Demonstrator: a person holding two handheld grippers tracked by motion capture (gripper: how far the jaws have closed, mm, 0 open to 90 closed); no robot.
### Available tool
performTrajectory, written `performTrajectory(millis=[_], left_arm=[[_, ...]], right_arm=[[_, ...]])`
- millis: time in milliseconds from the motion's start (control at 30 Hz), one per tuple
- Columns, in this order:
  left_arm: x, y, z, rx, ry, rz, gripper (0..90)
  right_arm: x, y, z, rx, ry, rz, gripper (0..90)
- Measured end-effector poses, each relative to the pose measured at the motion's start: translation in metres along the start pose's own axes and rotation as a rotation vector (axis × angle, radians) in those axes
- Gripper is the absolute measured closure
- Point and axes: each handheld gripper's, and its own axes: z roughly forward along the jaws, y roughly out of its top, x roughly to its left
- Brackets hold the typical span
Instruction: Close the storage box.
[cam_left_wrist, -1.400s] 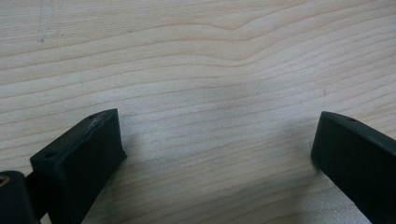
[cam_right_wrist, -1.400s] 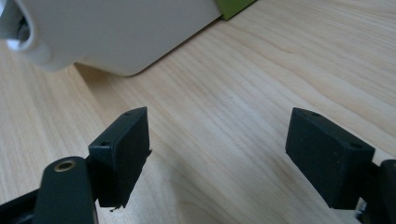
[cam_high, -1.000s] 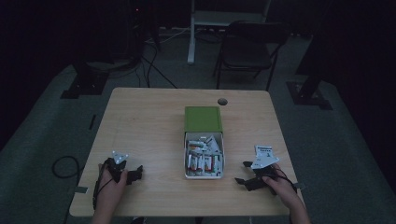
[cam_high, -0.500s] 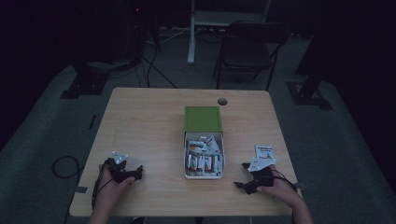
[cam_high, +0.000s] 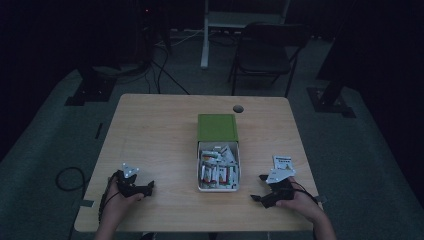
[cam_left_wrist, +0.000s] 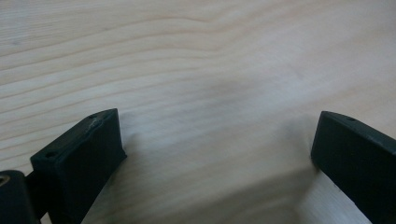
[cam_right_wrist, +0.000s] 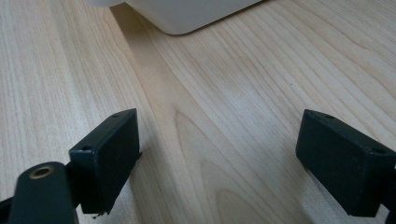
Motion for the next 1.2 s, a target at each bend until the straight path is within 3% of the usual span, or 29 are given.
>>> performTrajectory(millis=[167,333,633,967,1200], left_arm=[[-0.014,0.006,-0.008,-0.043,-0.05,0.026,3.6],[-0.029,0.013,-0.014,-0.081,-0.099,0.084,3.6],[-0.052,0.019,-0.012,-0.102,-0.189,0.158,3.8],[-0.071,0.031,-0.012,-0.144,-0.237,0.236,3.8],[-0.083,0.037,-0.011,-0.187,-0.284,0.255,3.8]], right_arm=[[0.002,0.002,-0.002,0.015,-0.009,-0.009,13.5],[0.002,0.006,-0.006,-0.015,-0.011,0.011,13.6],[0.004,0.013,-0.009,-0.037,-0.005,0.031,13.6],[0.006,0.02,-0.016,-0.076,-0.014,0.025,13.5],[0.006,0.026,-0.02,-0.133,-0.004,0.052,13.5]])
